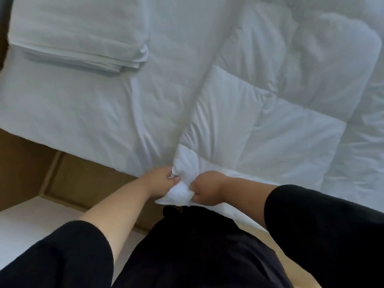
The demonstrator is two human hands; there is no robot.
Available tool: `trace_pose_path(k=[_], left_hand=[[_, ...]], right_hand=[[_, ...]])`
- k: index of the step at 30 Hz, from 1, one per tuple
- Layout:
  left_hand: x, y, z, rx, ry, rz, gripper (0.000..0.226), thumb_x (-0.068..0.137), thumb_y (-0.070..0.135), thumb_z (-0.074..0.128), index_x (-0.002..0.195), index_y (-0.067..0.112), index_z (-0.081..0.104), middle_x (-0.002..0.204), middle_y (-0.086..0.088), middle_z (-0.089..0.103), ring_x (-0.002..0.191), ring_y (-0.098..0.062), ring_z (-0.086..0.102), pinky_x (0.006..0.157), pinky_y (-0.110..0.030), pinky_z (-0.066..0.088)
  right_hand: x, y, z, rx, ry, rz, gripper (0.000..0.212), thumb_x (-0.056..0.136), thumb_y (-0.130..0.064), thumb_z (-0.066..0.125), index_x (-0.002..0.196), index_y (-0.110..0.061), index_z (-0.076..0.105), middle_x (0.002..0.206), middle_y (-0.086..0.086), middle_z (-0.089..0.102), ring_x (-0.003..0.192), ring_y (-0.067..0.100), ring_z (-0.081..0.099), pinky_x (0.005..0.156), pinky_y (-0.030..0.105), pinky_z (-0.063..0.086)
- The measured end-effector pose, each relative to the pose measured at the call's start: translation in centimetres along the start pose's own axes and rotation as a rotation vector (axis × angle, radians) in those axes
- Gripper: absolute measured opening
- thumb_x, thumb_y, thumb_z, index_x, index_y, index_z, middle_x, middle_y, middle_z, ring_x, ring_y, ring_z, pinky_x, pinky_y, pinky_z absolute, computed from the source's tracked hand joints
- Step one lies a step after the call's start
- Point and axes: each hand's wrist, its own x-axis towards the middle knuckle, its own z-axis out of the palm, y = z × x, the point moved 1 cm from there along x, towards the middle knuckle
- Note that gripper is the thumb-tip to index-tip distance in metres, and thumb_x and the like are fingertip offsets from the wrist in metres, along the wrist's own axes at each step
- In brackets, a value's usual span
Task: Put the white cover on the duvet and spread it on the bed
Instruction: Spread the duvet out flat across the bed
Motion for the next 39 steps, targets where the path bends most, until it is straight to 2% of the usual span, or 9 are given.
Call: trace_pose_path(k=[3, 6, 9, 11, 15, 22, 27, 34, 39], left_hand=[[-7.4, -3.6, 2.0, -0.142, -0.136, -0.022, 0.013, 0.100, 0.032, 0.055, 0.104, 0.037, 0.066, 0.109, 0.017, 0.069, 0.103, -0.002, 0.064, 0.083, -0.020, 0.047], [-11.2, -7.4, 3.8, -0.280, -0.033, -0.136, 0.009, 0.101, 0.030, 0.056, 0.098, 0.035, 0.063, 0.103, 0.013, 0.070, 0.097, -0.005, 0.066, 0.084, -0.025, 0.052], [-9.7, -10.9, 3.7, 0.020, 0.042, -0.185, 0.020, 0.101, 0.024, 0.049, 0.082, 0.028, 0.051, 0.094, 0.002, 0.065, 0.093, -0.021, 0.062, 0.074, -0.030, 0.044], [-8.9, -12.5, 2.4, 0.232, -0.065, -0.237, 0.019, 0.101, 0.021, 0.043, 0.087, 0.025, 0.055, 0.102, -0.001, 0.065, 0.097, -0.022, 0.060, 0.076, -0.029, 0.044], [-9.5, -14.0, -3.8, 0.421, -0.074, -0.294, 0.019, 0.102, 0.030, 0.044, 0.106, 0.020, 0.060, 0.110, -0.002, 0.064, 0.100, -0.021, 0.059, 0.081, -0.031, 0.046], [-12.2, -6.6, -12.1, 0.250, 0.196, -0.278, 0.019, 0.100, 0.032, 0.046, 0.089, 0.023, 0.057, 0.096, 0.002, 0.062, 0.086, -0.013, 0.056, 0.063, -0.024, 0.039], [-12.1, -1.9, -14.9, 0.032, 0.253, -0.178, 0.021, 0.097, 0.030, 0.049, 0.102, 0.015, 0.063, 0.101, -0.001, 0.065, 0.094, -0.018, 0.061, 0.078, -0.027, 0.048], [-7.7, -7.3, -26.6, -0.146, 0.310, -0.181, 0.015, 0.092, 0.035, 0.053, 0.095, 0.022, 0.059, 0.101, -0.002, 0.066, 0.097, -0.024, 0.065, 0.084, -0.036, 0.052], [-2.1, -13.6, -40.1, -0.109, 0.524, -0.204, 0.044, 0.095, 0.034, 0.055, 0.134, 0.013, 0.050, 0.135, -0.007, 0.054, 0.116, -0.030, 0.056, 0.086, -0.030, 0.041]], right_hand=[[-1.5, -4.7, 2.1, -0.012, -0.115, -0.148, 0.033, 0.096, -0.042, 0.049, 0.109, -0.016, 0.065, 0.107, 0.008, 0.066, 0.094, 0.029, 0.057, 0.085, 0.037, 0.047], [-0.5, -8.5, 3.4, -0.003, -0.139, -0.151, 0.034, 0.095, -0.041, 0.048, 0.106, -0.015, 0.066, 0.106, 0.009, 0.066, 0.093, 0.031, 0.059, 0.087, 0.040, 0.050], [2.1, -8.9, 5.4, 0.022, -0.152, 0.023, 0.038, 0.097, -0.035, 0.047, 0.127, -0.014, 0.058, 0.129, 0.011, 0.060, 0.116, 0.032, 0.058, 0.098, 0.042, 0.047], [2.6, -8.6, 7.4, 0.017, -0.236, 0.140, 0.044, 0.098, -0.028, 0.047, 0.139, -0.012, 0.048, 0.142, 0.016, 0.049, 0.128, 0.035, 0.049, 0.105, 0.043, 0.043], [2.1, -9.6, 9.1, 0.162, -0.386, 0.199, 0.035, 0.100, -0.022, 0.049, 0.130, -0.009, 0.058, 0.136, 0.015, 0.058, 0.120, 0.034, 0.057, 0.093, 0.038, 0.045], [0.2, -10.0, -3.0, 0.217, -0.083, 0.194, 0.037, 0.103, -0.027, 0.045, 0.134, -0.011, 0.057, 0.136, 0.011, 0.058, 0.116, 0.029, 0.057, 0.100, 0.039, 0.044], [-0.3, -8.1, -14.1, 0.428, 0.284, 0.298, 0.035, 0.100, -0.025, 0.042, 0.130, -0.016, 0.058, 0.129, 0.007, 0.060, 0.114, 0.027, 0.057, 0.094, 0.035, 0.047], [5.6, -8.5, -20.3, 0.618, 0.311, 0.471, 0.027, 0.097, -0.027, 0.050, 0.117, -0.016, 0.064, 0.117, 0.002, 0.065, 0.104, 0.021, 0.060, 0.090, 0.032, 0.049], [12.9, -8.8, -26.2, 1.033, 0.528, 0.649, 0.037, 0.092, -0.035, 0.064, 0.124, -0.016, 0.059, 0.117, 0.009, 0.066, 0.105, 0.027, 0.065, 0.097, 0.044, 0.053]])
